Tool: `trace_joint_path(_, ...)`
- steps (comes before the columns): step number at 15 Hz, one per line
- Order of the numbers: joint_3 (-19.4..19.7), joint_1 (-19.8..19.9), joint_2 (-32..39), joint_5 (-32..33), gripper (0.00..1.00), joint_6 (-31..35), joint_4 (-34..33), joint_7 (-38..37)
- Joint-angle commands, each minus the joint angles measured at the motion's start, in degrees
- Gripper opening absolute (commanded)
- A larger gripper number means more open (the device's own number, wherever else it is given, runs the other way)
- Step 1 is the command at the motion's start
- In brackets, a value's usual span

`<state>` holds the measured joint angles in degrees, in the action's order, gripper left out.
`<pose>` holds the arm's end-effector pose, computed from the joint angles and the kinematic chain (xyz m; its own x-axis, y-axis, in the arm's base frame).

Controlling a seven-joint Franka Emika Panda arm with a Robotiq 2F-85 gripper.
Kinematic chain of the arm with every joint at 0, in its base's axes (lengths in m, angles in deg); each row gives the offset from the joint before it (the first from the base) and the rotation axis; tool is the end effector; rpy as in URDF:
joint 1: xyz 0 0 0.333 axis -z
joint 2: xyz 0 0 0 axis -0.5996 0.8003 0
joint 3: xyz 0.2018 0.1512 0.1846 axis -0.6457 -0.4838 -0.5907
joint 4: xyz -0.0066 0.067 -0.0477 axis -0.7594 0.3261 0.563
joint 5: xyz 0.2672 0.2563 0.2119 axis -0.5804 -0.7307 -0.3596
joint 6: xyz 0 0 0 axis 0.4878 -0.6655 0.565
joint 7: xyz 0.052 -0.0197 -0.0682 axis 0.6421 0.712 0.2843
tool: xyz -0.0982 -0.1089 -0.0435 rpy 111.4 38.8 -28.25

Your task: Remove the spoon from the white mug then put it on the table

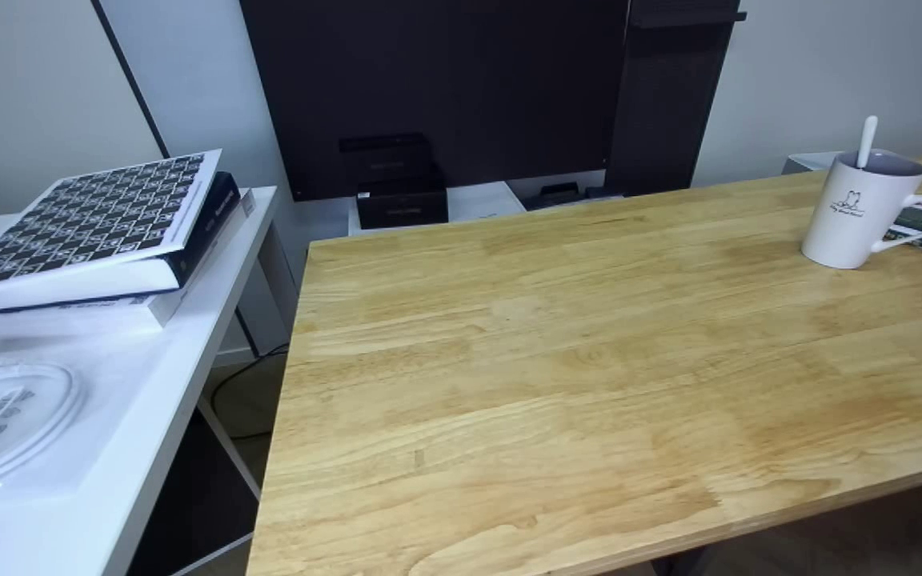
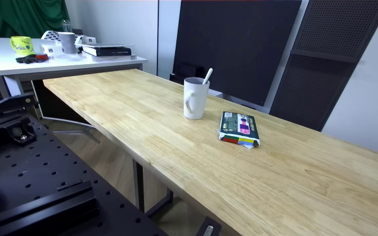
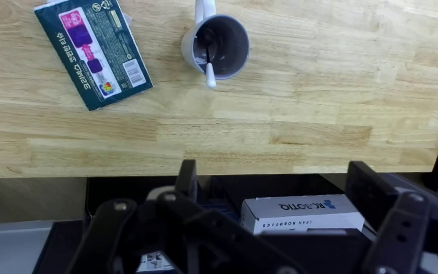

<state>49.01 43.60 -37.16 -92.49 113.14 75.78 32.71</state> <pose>0.6589 -0.0930 0.3722 0.9994 0.0360 0.0006 0.0347 -0.9589 -0.2815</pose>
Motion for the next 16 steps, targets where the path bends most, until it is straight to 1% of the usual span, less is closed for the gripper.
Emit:
trace_joint_path(1,-1.13,0.97,0.34,0.34,1.0,-0.11,-0.21,-0.22)
trace_joint_path(8,-1.17,1.02,0.55,0.35,1.0,-0.13,-0.47,-0.22)
trace_joint_path(9,-1.21,1.23,1.17,-0.06,1.0,-0.88,-0.53,-0.16)
trace_joint_path(10,-1.02,1.08,1.69,0.63,1.0,0.25,0.1,-0.7)
trace_joint_path(11,-1.21,1.41,2.35,0.13,1.0,-0.83,0.1,-0.26)
trace_joint_path(16,-1.94,2.01,5.24,-0.18,1.0,0.61,0.69,0.78)
